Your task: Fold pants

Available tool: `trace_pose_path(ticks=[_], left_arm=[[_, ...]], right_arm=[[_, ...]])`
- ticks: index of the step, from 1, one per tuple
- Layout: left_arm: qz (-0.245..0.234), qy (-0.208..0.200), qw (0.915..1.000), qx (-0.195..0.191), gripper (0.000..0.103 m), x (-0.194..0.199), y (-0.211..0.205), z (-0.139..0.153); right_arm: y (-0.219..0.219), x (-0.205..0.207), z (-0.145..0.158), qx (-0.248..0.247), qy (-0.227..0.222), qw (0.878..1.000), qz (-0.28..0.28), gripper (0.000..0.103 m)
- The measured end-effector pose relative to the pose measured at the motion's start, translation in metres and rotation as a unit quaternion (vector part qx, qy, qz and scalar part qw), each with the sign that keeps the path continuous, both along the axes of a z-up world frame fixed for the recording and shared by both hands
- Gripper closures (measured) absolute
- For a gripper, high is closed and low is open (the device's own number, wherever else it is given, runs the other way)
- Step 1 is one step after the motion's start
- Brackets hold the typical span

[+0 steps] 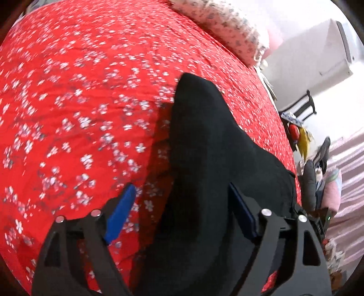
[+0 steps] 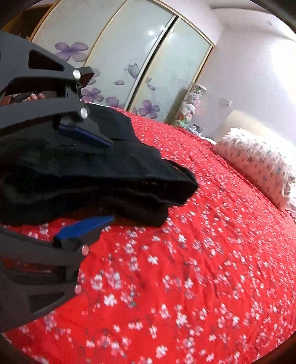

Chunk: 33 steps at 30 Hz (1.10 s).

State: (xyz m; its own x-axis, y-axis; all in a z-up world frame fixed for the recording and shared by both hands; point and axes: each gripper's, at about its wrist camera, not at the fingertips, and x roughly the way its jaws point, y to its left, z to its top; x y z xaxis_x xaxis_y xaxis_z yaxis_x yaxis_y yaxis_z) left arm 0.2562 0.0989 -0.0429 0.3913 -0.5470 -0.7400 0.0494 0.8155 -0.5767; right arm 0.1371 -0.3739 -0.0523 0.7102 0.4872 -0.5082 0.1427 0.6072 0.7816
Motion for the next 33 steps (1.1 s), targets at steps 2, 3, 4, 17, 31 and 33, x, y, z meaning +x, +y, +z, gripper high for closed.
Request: trace_pose_path(ticks=[2, 3, 4, 17, 31, 33], left_arm=[[0.023, 0.001, 0.9997, 0.008, 0.014, -0.003, 0.008, 0.004], [0.034, -0.003, 0.9993, 0.015, 0.013, -0.006, 0.011, 0.008], [0.051, -0.014, 0.9981, 0.032, 0.013, -0.011, 0.015, 0.014], [-0.022, -0.219, 0.9580, 0.184, 0.003, -0.116, -0.074, 0.086], [-0.066, -0.143, 0.9604, 0.230, 0.002, -0.110, -0.104, 0.012], [-0.063, -0.153, 0.9588, 0.231, 0.002, -0.113, -0.105, 0.012]], right_arm=[[-0.010, -0.008, 0.004, -0.007, -0.001, 1.000, -0.025, 0.039], [-0.014, -0.013, 0.008, -0.018, -0.003, 0.999, -0.041, 0.039], [-0.016, -0.016, 0.011, -0.031, -0.005, 0.998, -0.052, 0.039], [0.098, -0.078, 0.090, -0.283, -0.156, 0.946, 0.036, 0.018], [0.129, -0.070, 0.041, -0.310, -0.074, 0.942, 0.102, 0.001], [0.143, -0.073, 0.041, -0.349, -0.075, 0.928, 0.105, 0.001]])
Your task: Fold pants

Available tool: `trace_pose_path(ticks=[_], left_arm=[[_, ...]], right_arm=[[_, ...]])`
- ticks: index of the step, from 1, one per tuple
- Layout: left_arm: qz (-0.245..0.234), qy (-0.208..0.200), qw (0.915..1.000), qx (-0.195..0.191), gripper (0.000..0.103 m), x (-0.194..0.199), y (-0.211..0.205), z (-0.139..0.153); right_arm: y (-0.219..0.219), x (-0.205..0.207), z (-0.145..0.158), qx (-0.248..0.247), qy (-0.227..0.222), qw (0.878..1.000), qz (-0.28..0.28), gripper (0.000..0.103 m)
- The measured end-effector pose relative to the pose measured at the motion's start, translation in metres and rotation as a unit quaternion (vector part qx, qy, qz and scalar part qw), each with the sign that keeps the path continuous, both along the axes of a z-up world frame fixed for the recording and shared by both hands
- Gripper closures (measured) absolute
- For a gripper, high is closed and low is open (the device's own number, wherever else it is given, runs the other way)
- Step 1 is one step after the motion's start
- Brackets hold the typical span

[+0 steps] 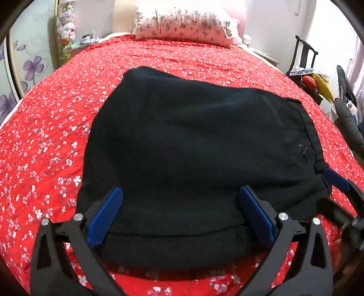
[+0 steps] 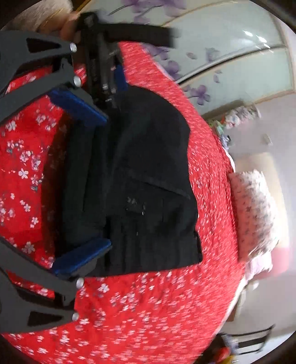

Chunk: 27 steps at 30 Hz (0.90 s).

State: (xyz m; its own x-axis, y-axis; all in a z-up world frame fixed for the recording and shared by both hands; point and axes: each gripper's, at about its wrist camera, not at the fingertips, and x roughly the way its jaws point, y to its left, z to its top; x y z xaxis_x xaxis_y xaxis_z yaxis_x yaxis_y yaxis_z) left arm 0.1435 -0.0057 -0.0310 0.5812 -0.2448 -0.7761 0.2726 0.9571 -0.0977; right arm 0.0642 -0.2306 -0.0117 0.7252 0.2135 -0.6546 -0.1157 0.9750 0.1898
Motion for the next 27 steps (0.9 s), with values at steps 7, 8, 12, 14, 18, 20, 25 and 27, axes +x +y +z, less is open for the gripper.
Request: trace_pose_path(ticks=[7, 8, 12, 14, 18, 20, 25, 27], left_arm=[[0.024, -0.059, 0.9979, -0.016, 0.002, -0.046, 0.027, 0.024], [0.026, -0.065, 0.9975, -0.015, 0.002, -0.050, 0.029, 0.027], [0.035, -0.099, 0.9945, 0.008, 0.002, -0.082, 0.037, 0.039], [0.035, -0.111, 0.9930, 0.022, 0.002, -0.094, 0.038, 0.042], [0.035, -0.130, 0.9903, 0.034, 0.002, -0.119, 0.042, 0.045], [0.039, -0.136, 0.9891, 0.040, 0.002, -0.130, 0.044, 0.043], [0.040, -0.124, 0.9905, 0.044, 0.002, -0.144, 0.049, 0.029], [0.043, -0.119, 0.9916, 0.026, 0.002, -0.149, 0.055, 0.025]], right_arm=[[0.010, -0.054, 0.035, -0.020, -0.093, 0.995, -0.028, 0.001], [0.014, -0.068, 0.039, -0.036, -0.111, 0.992, -0.038, 0.001], [0.022, -0.097, 0.041, -0.060, -0.134, 0.987, -0.064, 0.001], [0.026, -0.111, 0.038, -0.064, -0.137, 0.985, -0.079, 0.001], [0.030, -0.134, 0.030, -0.053, -0.135, 0.983, -0.111, 0.001], [0.033, -0.137, 0.027, -0.057, -0.131, 0.982, -0.122, 0.001], [0.046, -0.139, 0.022, -0.083, -0.132, 0.979, -0.130, 0.001], [0.049, -0.141, 0.019, -0.088, -0.131, 0.978, -0.135, 0.001]])
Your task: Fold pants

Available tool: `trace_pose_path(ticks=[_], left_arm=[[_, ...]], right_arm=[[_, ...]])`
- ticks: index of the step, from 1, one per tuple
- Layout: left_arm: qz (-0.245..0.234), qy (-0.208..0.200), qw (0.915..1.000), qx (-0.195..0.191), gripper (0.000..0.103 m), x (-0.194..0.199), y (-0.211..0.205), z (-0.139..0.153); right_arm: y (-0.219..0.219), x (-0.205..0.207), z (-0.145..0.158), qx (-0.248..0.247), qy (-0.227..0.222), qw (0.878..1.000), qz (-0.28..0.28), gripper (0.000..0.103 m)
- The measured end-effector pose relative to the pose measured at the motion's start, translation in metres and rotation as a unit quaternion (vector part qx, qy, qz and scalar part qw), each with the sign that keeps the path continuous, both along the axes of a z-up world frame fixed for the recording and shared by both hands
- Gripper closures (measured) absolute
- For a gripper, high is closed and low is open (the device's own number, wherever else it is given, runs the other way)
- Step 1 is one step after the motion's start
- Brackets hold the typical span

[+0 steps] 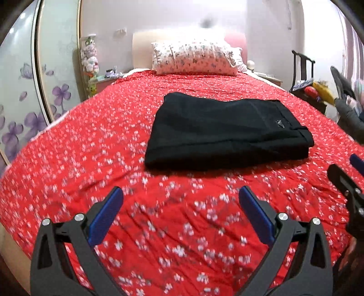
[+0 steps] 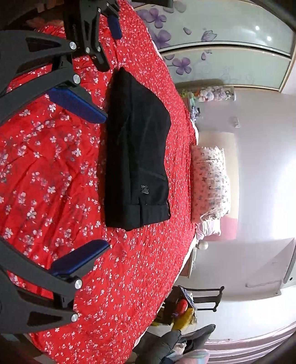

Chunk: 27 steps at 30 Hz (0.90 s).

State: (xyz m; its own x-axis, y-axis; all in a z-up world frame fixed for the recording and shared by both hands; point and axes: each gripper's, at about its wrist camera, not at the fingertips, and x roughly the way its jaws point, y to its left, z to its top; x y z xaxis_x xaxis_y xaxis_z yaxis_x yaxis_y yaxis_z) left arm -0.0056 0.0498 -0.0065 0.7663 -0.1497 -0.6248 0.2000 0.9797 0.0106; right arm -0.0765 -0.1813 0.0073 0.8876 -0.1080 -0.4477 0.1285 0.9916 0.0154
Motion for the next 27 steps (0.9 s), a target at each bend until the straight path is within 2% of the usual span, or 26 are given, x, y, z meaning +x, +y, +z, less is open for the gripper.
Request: trace_pose_path(ticks=[3, 11, 27], left_arm=[[-0.002, 0.008, 0.9999, -0.015, 0.002, -0.004, 0.003, -0.004], [-0.021, -0.012, 0.9997, -0.002, 0.002, -0.014, -0.006, -0.004], [-0.037, 0.002, 0.9993, -0.007, 0.002, -0.011, -0.014, -0.013]], right_arm=[[0.004, 0.000, -0.003, -0.007, 0.003, 1.000, -0.010, 0.001], [0.011, -0.003, -0.006, -0.020, -0.004, 1.000, -0.024, 0.001], [0.008, 0.001, -0.011, -0.015, 0.008, 0.999, -0.032, 0.001]])
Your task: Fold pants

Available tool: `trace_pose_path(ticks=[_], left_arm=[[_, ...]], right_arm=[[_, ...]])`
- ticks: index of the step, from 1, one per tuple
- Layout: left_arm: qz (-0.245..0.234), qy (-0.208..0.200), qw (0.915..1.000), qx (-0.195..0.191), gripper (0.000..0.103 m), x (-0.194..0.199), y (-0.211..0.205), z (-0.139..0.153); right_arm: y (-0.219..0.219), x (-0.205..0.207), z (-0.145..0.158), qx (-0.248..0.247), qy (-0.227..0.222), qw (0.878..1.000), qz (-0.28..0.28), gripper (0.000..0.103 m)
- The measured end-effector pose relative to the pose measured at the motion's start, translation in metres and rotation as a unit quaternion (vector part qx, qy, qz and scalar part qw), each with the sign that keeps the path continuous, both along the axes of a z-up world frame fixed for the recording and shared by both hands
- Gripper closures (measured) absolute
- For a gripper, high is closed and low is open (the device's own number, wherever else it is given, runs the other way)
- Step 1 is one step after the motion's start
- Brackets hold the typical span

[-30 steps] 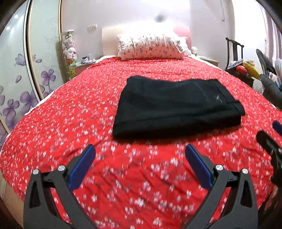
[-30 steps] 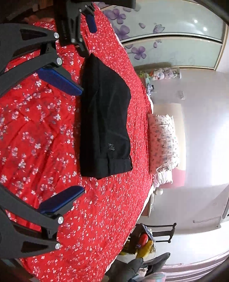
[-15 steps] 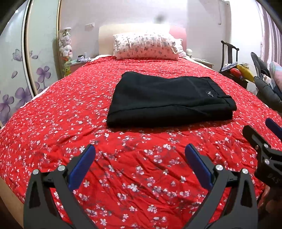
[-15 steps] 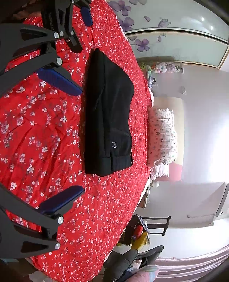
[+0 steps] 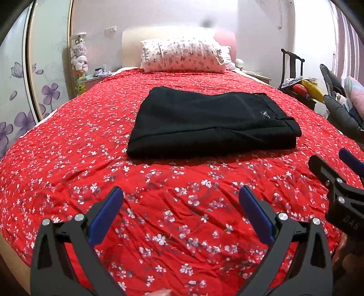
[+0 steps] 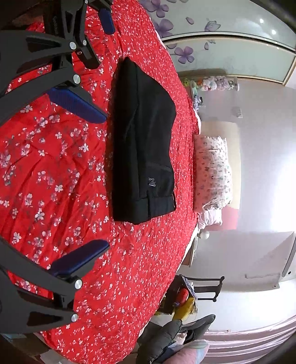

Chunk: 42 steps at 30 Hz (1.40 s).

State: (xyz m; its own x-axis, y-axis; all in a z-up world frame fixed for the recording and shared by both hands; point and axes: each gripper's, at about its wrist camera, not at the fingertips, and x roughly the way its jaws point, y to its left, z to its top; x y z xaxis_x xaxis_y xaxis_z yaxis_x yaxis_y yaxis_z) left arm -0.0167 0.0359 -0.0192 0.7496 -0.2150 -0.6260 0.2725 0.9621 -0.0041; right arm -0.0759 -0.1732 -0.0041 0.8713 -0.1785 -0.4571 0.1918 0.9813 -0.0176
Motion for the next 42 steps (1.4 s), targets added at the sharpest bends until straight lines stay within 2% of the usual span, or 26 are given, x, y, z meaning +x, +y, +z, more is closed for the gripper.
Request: trace_pose_path(ticks=[18, 42], left_arm=[[0.002, -0.002, 0.9999, 0.010, 0.002, -0.0013, -0.0026, -0.0025], [0.012, 0.008, 0.9999, -0.003, 0.002, 0.0016, 0.0055, -0.0021]], right_arm=[[0.0029, 0.0006, -0.0029, -0.002, 0.007, 1.000, 0.007, 0.001], [0.0022, 0.0006, -0.0035, -0.003, 0.008, 1.000, 0.007, 0.001]])
